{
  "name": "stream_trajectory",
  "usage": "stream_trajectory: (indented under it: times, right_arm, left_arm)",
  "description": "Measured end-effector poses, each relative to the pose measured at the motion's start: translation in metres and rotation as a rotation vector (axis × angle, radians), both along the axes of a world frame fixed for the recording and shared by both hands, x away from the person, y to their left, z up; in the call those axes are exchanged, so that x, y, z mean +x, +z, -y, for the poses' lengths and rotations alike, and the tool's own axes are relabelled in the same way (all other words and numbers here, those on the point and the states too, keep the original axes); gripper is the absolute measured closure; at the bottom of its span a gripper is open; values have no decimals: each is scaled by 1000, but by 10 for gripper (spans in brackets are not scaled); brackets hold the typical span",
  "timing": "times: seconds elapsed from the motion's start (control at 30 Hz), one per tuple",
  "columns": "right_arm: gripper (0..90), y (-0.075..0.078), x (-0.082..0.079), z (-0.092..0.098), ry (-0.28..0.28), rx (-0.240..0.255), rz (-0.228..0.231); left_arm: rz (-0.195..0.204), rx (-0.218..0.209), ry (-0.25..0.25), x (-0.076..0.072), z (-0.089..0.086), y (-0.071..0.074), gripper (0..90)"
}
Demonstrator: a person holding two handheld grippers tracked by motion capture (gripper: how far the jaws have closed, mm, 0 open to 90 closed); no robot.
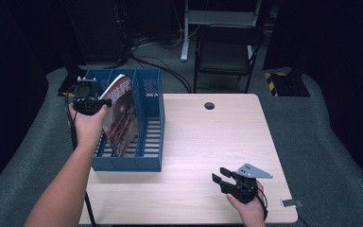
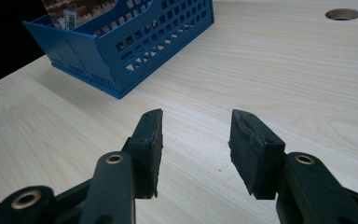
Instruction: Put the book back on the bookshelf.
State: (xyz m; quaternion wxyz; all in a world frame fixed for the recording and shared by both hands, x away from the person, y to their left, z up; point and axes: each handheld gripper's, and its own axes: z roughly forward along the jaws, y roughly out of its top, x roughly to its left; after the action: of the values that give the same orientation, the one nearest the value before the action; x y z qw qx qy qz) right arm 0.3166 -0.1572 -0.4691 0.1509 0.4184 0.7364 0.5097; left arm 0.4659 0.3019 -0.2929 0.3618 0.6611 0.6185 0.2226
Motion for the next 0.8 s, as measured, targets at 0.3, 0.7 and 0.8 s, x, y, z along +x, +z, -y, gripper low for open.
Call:
stream_trajectory:
  times: [0.3,0.7,0.8]
  right_arm:
    - [542,0,0,0,2,0,-1]
    - [542,-1,0,-2,7,-4,-1]
    - [542,-1,1,-2,8,-1,-2]
  left_arm:
    - [-7,4,2,1,-1,-7,838]
    - [-68,18,-32,-2,-1,-5,831]
    - [-78,29,-41,-2,-2,-4,830]
